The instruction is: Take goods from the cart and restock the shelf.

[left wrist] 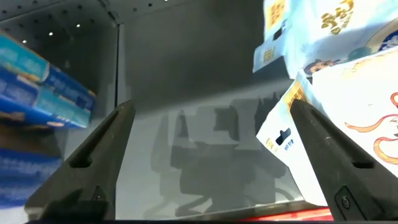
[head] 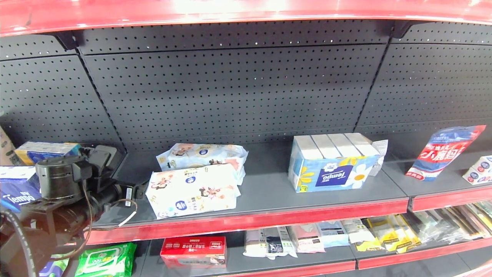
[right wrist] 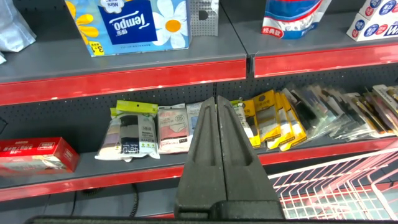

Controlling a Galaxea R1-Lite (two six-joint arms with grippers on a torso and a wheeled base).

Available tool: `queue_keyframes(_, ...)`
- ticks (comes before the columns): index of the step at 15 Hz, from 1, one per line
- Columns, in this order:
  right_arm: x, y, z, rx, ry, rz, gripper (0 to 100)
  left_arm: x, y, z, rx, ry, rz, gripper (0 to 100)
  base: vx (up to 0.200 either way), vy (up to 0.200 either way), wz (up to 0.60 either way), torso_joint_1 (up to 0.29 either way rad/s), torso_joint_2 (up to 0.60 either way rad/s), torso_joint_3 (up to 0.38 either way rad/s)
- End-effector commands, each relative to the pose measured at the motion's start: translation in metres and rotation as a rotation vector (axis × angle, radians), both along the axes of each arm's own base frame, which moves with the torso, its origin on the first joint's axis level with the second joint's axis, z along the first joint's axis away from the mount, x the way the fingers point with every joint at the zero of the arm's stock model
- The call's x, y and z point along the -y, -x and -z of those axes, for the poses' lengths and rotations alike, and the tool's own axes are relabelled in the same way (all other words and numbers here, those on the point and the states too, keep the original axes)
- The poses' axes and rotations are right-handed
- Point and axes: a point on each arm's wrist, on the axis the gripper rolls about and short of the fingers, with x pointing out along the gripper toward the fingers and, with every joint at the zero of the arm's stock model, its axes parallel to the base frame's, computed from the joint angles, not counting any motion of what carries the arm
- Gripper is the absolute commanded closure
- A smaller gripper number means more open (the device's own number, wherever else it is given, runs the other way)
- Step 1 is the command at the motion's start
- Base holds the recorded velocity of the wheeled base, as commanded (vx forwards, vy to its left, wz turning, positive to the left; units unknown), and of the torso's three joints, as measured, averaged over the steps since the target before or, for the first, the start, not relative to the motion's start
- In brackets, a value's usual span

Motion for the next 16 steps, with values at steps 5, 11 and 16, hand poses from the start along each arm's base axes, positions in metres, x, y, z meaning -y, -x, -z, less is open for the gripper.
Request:
queue_keyframes(5, 0.0, -0.0001, 0.0, -0.001, 0.0, 0.0, 100, 0.0051, -0.0083, -0.0014, 0.014, 0.001, 0.016, 0, 0.0, 0.0, 0.0, 0.0, 0.0, 0.0)
queue_keyframes(11, 0.0, -0.0001, 0.0, -0.001, 0.0, 0.0, 100, 0.0086, -0.0101, -0.0001, 0.025, 0.005, 0.029, 0, 0.0, 0.0, 0.0, 0.0, 0.0, 0.0)
queue_keyframes(16, 0.0, -0.0002, 0.0004, -0.003, 0.0, 0.0, 100, 0.009, -0.0105, -0.0008, 0.031, 0.005, 0.03, 0, 0.0, 0.0, 0.0, 0.0, 0.0, 0.0)
